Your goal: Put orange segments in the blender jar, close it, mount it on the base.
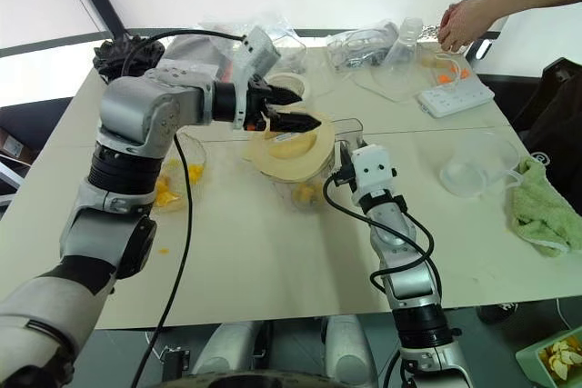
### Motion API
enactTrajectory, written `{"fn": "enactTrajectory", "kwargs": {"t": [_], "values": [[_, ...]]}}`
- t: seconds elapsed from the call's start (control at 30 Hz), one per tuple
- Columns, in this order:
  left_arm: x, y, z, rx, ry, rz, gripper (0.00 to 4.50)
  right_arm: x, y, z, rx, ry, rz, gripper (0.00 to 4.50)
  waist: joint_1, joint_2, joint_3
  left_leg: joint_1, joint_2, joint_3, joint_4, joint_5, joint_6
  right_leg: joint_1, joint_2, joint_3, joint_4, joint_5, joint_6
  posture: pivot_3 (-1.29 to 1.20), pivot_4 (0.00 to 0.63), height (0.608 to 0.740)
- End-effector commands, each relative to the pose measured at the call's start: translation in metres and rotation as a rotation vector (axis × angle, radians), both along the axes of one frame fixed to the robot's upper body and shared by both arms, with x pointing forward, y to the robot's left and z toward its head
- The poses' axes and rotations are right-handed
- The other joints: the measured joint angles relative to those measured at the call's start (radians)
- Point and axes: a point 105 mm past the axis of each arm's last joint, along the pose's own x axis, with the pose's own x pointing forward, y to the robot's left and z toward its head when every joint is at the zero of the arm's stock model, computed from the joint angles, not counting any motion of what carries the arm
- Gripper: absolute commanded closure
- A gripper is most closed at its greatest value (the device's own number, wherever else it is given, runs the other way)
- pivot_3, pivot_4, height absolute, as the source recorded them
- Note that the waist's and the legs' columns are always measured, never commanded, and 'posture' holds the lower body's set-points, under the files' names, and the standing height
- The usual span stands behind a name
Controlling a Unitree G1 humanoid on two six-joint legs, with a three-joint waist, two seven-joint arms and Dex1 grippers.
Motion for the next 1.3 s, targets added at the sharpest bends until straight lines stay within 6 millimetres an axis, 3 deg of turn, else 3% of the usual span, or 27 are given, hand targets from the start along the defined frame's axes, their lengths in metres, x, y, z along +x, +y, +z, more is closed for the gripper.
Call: {"fn": "enactTrajectory", "kwargs": {"t": [0.03, 0.2, 0.3, 0.4, 0.5, 0.63, 0.87, 1.03, 1.13, 1.3], "values": [[-0.004, 0.012, 0.044, -0.188, -0.093, 0.014, 0.27, 0.0, -0.009, -0.004, -0.044, 0.009, -0.036, 3.6, -0.001, 0.0, 0.0, 0.0, 0.0, 0.0, 0.0, 0.0, 0.0, 0.0, 0.0, 0.0, 0.0, 0.0, 0.0, 0.0, 0.15, 0.74], [0.0, 0.056, 0.045, -0.23, -0.135, 0.14, 0.27, 0.001, -0.022, 0.005, -0.026, 0.001, -0.052, 3.6, -0.006, 0.001, 0.0, 0.001, 0.0, 0.001, 0.0, 0.0, 0.0, 0.0, 0.001, 0.001, 0.0, 0.0, 0.0, 0.0, 0.15, 0.74], [-0.001, 0.081, 0.032, -0.194, -0.177, 0.234, 0.27, 0.001, -0.032, 0.016, -0.004, -0.005, -0.065, 3.6, -0.002, 0.0, 0.0, 0.002, 0.0, 0.001, -0.001, 0.0, 0.0, 0.0, 0.001, 0.001, 0.0, 0.0, 0.0, 0.0, 0.15, 0.74], [-0.007, 0.112, -0.006, -0.117, -0.189, 0.355, 0.27, 0.005, -0.043, 0.035, 0.032, -0.015, -0.087, 3.6, -0.002, 0.0, 0.0, 0.001, 0.0, 0.001, -0.003, 0.0, 0.0, 0.0, 0.0, 0.002, -0.001, 0.0, 0.0, 0.0, 0.15, 0.74], [-0.019, 0.128, -0.045, -0.043, -0.179, 0.425, 0.27, 0.007, -0.055, 0.053, 0.058, -0.018, -0.097, 3.6, -0.001, -0.001, 0.001, 0.001, 0.0, 0.003, -0.007, 0.001, -0.002, -0.003, -0.001, 0.004, -0.001, 0.0, -0.001, 0.0, 0.15, 0.74], [-0.035, 0.134, -0.087, 0.005, -0.131, 0.476, 0.27, 0.012, -0.07, 0.08, 0.064, -0.024, -0.1, 3.6, 0.003, -0.001, 0.002, -0.004, 0.001, 0.003, -0.009, 0.002, -0.003, -0.009, -0.001, 0.003, 0.0, 0.001, -0.003, 0.0, 0.15, 0.74], [-0.054, 0.127, -0.122, -0.017, -0.079, 0.533, 0.27, 0.034, -0.091, 0.168, 0.142, -0.095, -0.136, 3.6, 0.0, 0.0, 0.003, -0.011, 0.001, 0.005, -0.008, 0.004, -0.006, -0.018, -0.001, 0.003, 0.0, 0.003, -0.006, 0.0, 0.15, 0.74], [-0.061, 0.118, -0.133, -0.02, -0.08, 0.527, 0.27, 0.055, -0.077, 0.223, 0.174, -0.15, -0.102, 3.6, -0.002, 0.0, 0.003, -0.011, 0.002, 0.005, -0.009, 0.004, -0.006, -0.019, 0.001, 0.003, 0.0, 0.004, -0.006, 0.0, 0.15, 0.74], [-0.062, 0.114, -0.139, -0.033, -0.078, 0.545, 0.27, 0.071, -0.05, 0.251, 0.214, -0.169, -0.041, 3.6, -0.009, 0.001, 0.003, -0.012, 0.002, 0.007, -0.009, 0.004, -0.006, -0.02, 0.001, 0.003, 0.0, 0.004, -0.007, 0.0, 0.15, 0.74], [-0.064, 0.104, -0.138, -0.055, -0.083, 0.557, 0.27, 0.093, -0.007, 0.256, 0.247, -0.158, 0.05, 3.6, -0.007, 0.001, 0.003, -0.013, 0.002, 0.006, -0.01, 0.004, -0.006, -0.021, 0.002, 0.003, 0.0, 0.005, -0.007, 0.0, 0.15, 0.74]]}}
